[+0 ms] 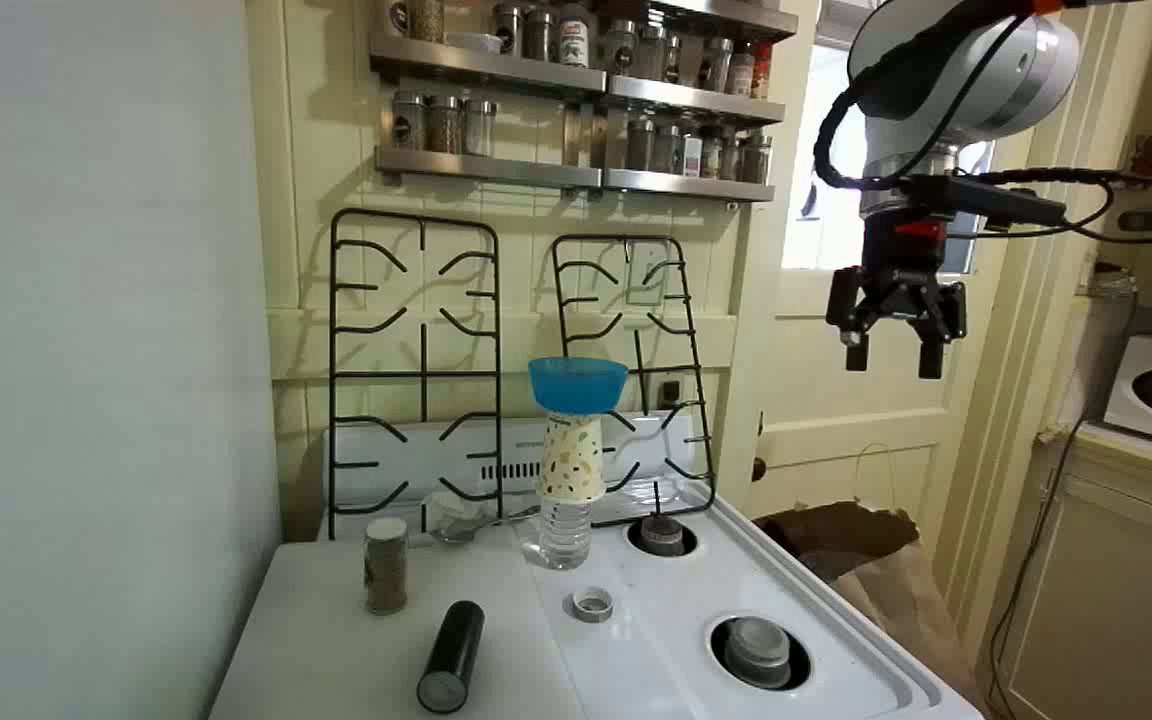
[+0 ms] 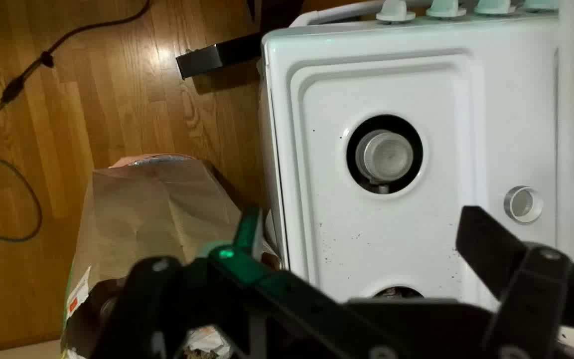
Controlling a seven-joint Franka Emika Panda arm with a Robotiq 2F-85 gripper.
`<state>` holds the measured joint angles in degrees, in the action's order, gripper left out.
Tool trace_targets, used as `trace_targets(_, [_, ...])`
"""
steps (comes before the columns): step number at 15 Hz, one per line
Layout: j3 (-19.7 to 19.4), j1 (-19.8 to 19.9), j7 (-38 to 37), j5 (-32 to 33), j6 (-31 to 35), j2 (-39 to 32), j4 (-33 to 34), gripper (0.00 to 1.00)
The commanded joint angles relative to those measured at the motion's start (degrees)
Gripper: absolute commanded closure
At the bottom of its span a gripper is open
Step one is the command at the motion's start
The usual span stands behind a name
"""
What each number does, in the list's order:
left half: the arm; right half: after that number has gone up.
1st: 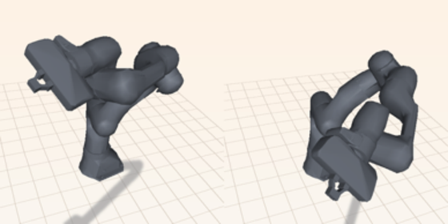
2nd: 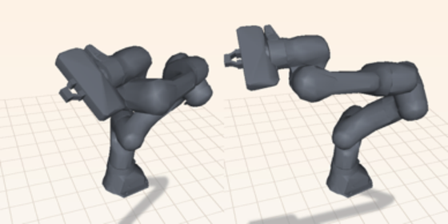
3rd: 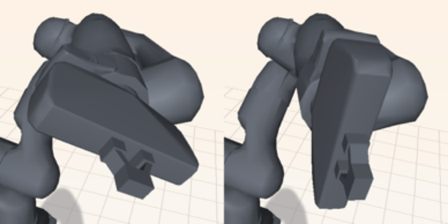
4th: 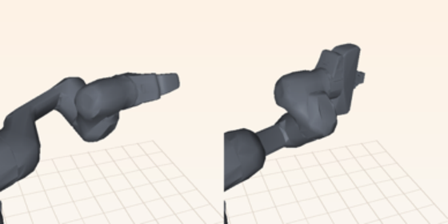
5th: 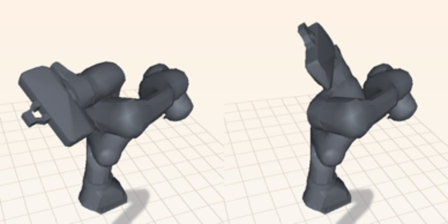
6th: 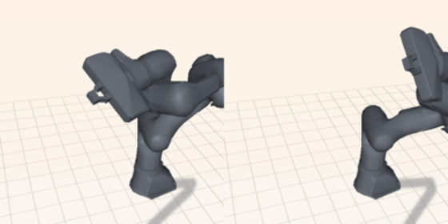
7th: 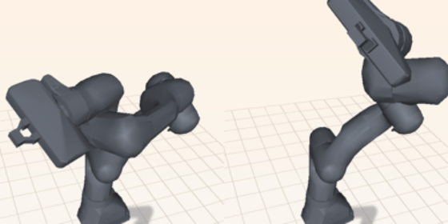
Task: Place the grating on the right on the right side of the stovetop.
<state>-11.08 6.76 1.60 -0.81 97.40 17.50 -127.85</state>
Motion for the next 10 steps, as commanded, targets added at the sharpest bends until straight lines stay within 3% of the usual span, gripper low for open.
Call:
trace_targets(1, [0.7,0.7,0.2,-0.2,-0.1,-0.1,0.1,0.00])
trace_targets(7, [0.7,0.7,0.2,-0.2,-0.1,-0.1,0.1,0.00])
trace_targets(10, [1.6,0.4,-8.7,-7.0,3.7,-2.1,3.1,0.00])
